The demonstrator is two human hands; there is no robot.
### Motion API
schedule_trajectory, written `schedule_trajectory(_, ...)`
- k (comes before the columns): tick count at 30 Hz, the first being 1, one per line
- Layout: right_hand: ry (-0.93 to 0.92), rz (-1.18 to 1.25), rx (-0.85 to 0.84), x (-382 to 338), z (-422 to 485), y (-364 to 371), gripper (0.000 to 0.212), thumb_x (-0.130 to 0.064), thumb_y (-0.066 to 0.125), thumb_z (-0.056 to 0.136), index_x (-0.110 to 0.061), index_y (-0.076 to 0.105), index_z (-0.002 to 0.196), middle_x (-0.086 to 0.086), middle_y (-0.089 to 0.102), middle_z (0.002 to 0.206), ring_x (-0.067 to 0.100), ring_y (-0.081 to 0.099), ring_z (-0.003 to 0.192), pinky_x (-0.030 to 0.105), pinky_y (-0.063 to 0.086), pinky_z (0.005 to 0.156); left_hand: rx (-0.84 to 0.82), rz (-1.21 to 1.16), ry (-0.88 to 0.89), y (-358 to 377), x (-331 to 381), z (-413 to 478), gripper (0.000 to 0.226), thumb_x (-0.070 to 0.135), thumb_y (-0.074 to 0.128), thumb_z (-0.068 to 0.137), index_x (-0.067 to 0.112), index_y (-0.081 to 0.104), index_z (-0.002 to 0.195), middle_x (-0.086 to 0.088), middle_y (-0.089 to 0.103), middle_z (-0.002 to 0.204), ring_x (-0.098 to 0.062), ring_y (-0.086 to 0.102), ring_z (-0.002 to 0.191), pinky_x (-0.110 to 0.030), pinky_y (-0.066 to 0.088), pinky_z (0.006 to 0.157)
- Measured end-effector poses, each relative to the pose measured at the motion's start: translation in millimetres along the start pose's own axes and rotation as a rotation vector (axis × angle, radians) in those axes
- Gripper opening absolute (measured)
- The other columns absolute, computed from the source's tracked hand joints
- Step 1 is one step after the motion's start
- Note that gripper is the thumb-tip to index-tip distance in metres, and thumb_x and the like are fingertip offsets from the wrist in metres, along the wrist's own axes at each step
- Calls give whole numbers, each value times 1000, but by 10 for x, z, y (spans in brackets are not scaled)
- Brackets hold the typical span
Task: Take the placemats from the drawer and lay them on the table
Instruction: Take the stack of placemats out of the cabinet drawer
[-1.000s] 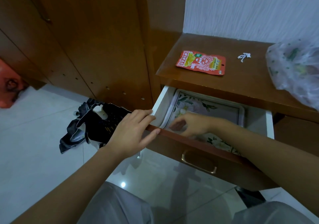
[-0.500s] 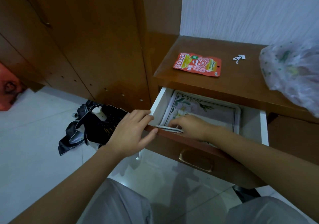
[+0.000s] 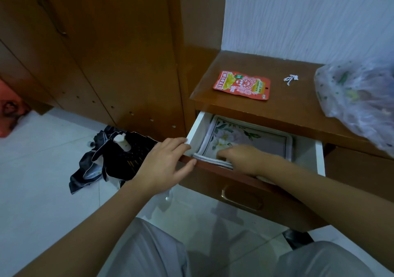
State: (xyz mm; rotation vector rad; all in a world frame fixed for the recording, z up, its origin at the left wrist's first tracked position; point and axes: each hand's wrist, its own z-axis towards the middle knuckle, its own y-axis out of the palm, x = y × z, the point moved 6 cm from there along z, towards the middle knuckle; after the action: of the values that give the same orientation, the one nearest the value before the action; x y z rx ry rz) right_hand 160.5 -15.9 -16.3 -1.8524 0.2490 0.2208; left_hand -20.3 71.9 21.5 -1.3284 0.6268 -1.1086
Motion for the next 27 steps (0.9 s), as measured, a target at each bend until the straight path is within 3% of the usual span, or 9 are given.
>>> schedule_trajectory(2, 50, 29, -14, 54, -71, 19, 17, -17, 59, 92, -22, 60, 109, 0, 63, 96, 15, 54, 83, 28, 36, 66, -4, 11, 3, -3, 4, 12, 54, 58, 39, 97, 22, 58, 133, 4, 52, 143, -12, 43, 131, -34, 36, 105)
schedule_trajectory(6, 127, -3, 159, 140, -249, -139, 17, -30, 63, 88, -30, 50, 99, -3, 58, 88, 17, 55, 78, 31, 46, 65, -8, 31, -10, -13, 20, 71, 57, 60, 36, 96, 24, 55, 135, 5, 52, 142, -13, 42, 132, -35, 36, 107)
schedule_trajectory(10, 221, -7, 259, 235, -432, -183, 26, -40, 61, 90, -27, 60, 113, -3, 67, 95, 18, 63, 84, 36, 54, 72, 21, 50, 18, -58, 94, 221, 56, 61, 39, 95, 26, 53, 136, 8, 53, 138, -11, 42, 130, -33, 35, 104)
schedule_trajectory(14, 210, -2, 355, 307, -533, -316, 14, -40, 60, 91, -32, 59, 102, -7, 66, 90, 14, 64, 81, 33, 53, 69, 45, 30, 76, -107, 252, 451, 57, 58, 50, 93, 27, 46, 141, 9, 51, 139, -10, 42, 129, -32, 35, 104)
schedule_trajectory(20, 145, 36, 305, 271, -613, -620, 17, -40, 59, 94, -35, 58, 110, -11, 64, 96, 6, 61, 84, 33, 54, 76, -3, -71, 52, -175, 403, 794, 84, 46, 70, 86, 27, 25, 154, 7, 41, 151, -12, 38, 135, -35, 38, 110)
schedule_trajectory(22, 149, 91, 289, 218, -664, -771, 17, -39, 59, 95, -34, 59, 111, -12, 64, 96, 4, 60, 84, 32, 54, 77, -23, -120, 34, -299, 466, 866, 70, 36, 73, 86, 29, 38, 146, 8, 49, 141, -11, 45, 127, -34, 44, 105)
schedule_trajectory(24, 158, 148, 277, 144, -752, -941, 17, -38, 59, 95, -32, 60, 110, -11, 64, 95, 4, 60, 84, 33, 54, 78, -7, -177, -10, -538, 529, 927, 38, 29, 73, 86, 31, 56, 121, 11, 60, 116, -9, 55, 108, -32, 51, 91)
schedule_trajectory(27, 189, 265, 315, 36, -978, -1278, 16, -38, 60, 94, -34, 61, 109, -13, 65, 92, 2, 60, 81, 30, 54, 76, -15, -254, -80, -965, 638, 978, 20, 28, 74, 86, 29, 61, 101, 13, 62, 96, -7, 58, 90, -32, 54, 80)
